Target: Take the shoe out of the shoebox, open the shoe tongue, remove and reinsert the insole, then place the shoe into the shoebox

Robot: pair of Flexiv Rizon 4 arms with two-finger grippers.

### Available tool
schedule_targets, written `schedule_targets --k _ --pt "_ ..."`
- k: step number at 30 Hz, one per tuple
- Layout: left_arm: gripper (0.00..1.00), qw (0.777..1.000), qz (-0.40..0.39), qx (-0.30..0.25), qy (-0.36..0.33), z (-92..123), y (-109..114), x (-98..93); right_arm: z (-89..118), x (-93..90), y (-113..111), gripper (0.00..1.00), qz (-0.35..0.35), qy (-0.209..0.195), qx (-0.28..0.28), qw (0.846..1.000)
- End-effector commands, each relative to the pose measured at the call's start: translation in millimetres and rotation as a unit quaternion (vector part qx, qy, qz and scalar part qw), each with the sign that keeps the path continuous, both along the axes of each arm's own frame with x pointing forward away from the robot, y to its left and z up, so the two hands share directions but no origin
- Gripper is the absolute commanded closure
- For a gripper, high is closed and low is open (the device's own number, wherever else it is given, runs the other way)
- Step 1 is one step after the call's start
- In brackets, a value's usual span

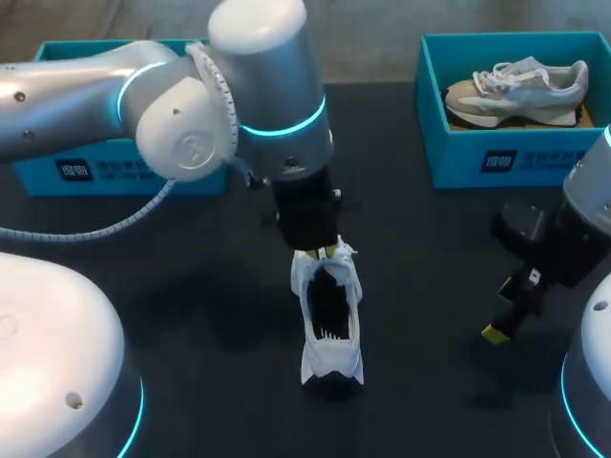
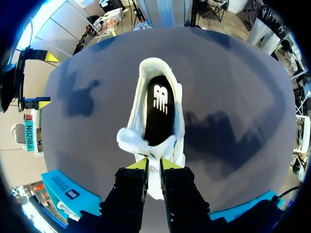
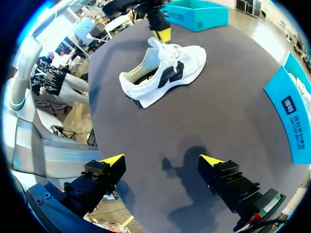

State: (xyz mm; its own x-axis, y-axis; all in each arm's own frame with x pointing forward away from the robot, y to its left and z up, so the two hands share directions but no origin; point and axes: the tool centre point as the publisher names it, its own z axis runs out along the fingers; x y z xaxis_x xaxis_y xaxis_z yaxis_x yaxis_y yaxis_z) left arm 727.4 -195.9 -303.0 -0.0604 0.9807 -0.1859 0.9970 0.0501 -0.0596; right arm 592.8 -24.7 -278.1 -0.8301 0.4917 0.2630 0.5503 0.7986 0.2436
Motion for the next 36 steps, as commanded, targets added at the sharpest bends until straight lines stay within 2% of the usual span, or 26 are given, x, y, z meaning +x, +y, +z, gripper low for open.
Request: schedule_targets --k 1,7,10,15,21,26,28,33,36 --pt "0.85 1.000 -0.002 -0.008 0.009 -10 6 -10.5 -1 -1.5 0 0.00 0.000 -0.001 0.000 1.000" --pt "0.85 1.000 -0.008 0.002 0.025 -20 11 -23.3 -1 -1.5 0 0.00 0.000 -0.001 0.000 1.000" --pt "0.84 1.000 -0.014 -0.002 0.020 -14 14 -28.1 -1 -1.5 0 0.00 0.000 -0.001 0.000 1.000" --pt "0.84 1.000 -0.010 -0.017 0.012 -2 10 -24.3 -1 -1.5 0 0.00 0.000 -0.001 0.000 1.000" --pt "0.85 0.999 -0.019 0.006 0.030 -27 1 -35.8 -1 -1.5 0 0.00 0.000 -0.001 0.000 1.000" --pt "0.85 0.999 -0.024 0.011 0.039 -33 0 -41.9 -1 -1.5 0 0.00 0.000 -0.001 0.000 1.000" --pt "0.85 0.999 -0.023 0.006 0.036 -27 1 -42.0 -1 -1.5 0 0.00 0.000 -0.001 0.000 1.000" --pt "0.81 0.999 -0.024 -0.023 0.009 10 8 -42.0 -1 -1.5 0 0.00 0.000 -0.001 0.000 1.000" --pt "0.78 1.000 -0.010 -0.021 -0.003 28 13 -42.1 -1 -1.5 0 0.00 0.000 -0.001 0.000 1.000"
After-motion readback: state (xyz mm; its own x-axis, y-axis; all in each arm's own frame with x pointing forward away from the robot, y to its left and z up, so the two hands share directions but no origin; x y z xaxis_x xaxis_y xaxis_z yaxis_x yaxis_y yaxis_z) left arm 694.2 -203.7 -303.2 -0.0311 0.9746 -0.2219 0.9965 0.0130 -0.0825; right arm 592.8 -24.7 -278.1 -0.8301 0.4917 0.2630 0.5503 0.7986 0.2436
